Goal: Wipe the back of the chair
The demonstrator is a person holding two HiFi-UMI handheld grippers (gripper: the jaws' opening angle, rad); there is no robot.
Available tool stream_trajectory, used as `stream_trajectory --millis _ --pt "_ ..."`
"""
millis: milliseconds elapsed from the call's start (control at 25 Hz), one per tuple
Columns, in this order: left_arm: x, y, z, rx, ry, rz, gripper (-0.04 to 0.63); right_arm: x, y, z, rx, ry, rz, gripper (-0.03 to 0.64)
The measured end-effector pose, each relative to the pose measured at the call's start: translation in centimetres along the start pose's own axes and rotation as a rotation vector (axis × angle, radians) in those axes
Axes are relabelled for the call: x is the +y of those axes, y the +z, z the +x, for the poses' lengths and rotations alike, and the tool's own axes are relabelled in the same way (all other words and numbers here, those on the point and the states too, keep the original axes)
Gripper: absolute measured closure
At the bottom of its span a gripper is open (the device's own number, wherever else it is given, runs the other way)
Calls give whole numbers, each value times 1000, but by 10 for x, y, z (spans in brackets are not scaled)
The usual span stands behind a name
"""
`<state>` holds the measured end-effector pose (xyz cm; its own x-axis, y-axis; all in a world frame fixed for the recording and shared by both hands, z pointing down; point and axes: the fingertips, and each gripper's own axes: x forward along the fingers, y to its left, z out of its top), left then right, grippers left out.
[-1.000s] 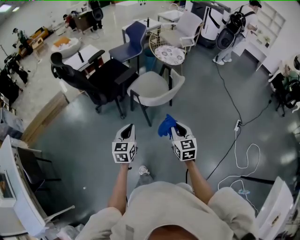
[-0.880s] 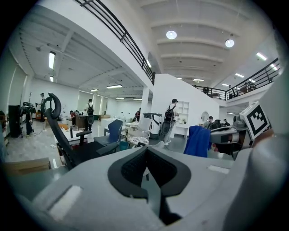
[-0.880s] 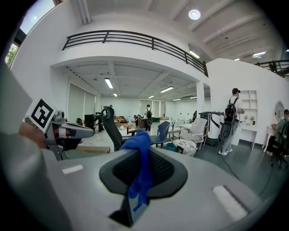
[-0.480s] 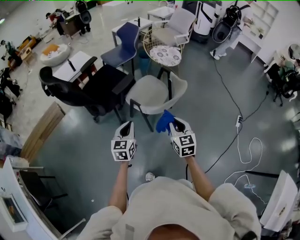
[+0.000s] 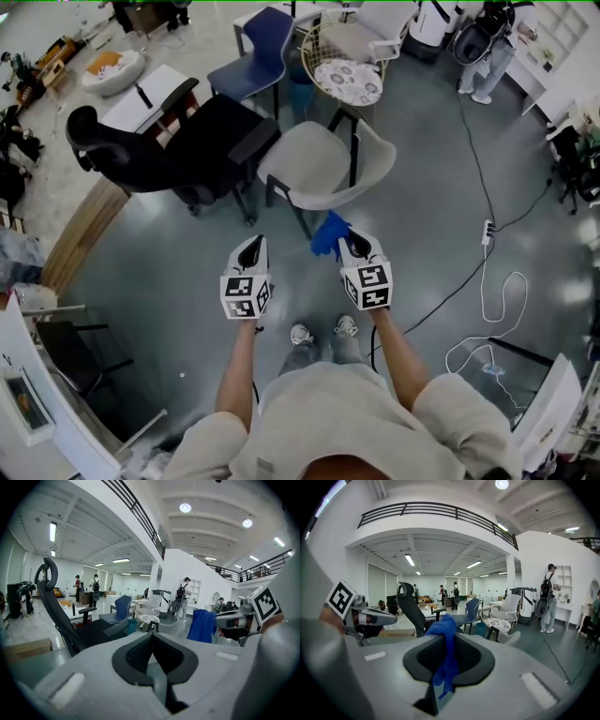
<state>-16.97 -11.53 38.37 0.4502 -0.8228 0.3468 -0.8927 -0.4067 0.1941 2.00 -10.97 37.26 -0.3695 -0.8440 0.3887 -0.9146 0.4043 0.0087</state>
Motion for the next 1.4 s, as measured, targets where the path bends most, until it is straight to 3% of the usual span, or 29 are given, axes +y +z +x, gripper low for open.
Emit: stream_trajectory --millis 360,640,1000,1400 --pt "14 -46 26 32 97 -57 595 -4 -52 46 53 86 12 577" --pt "17 -101 56 43 96 -77 595 -11 -103 81 71 85 -2 577" --pt "54 -167 76 41 122 -101 595 15 -174 151 86 115 -11 577" --pt "79 -225 89 84 112 -102 595 31 -209 253 59 115 -22 577"
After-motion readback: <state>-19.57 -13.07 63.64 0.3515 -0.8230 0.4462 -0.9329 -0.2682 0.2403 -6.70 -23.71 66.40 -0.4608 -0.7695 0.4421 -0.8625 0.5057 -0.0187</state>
